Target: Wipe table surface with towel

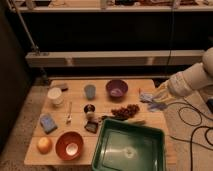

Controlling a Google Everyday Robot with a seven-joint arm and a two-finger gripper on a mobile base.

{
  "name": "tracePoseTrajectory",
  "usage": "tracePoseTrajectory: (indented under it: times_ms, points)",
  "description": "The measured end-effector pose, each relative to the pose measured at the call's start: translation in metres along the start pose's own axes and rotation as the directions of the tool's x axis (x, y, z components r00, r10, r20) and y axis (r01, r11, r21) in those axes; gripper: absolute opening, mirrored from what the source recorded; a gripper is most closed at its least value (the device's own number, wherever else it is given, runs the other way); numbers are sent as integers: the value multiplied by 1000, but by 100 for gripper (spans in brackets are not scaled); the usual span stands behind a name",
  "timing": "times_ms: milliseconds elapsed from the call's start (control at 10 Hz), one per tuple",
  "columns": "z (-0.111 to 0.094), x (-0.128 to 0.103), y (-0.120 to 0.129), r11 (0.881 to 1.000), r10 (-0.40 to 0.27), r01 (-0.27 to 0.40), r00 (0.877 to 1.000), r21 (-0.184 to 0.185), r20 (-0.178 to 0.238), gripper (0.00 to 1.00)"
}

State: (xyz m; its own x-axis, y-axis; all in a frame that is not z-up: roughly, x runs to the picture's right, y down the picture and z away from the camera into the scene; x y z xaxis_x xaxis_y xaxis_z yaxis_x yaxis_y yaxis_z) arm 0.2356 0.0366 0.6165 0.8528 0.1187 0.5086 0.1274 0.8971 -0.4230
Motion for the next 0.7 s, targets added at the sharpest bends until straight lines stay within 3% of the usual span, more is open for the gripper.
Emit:
tracePoseTrajectory:
  times_ms: [200,400,700]
  points:
    - [6,16,-5,999,45,-44,998,26,-51,0]
    - [26,41,-30,995,92,-88,992,46,-86,0]
    - [49,79,-71,987,141,-132,985,88,-96,0]
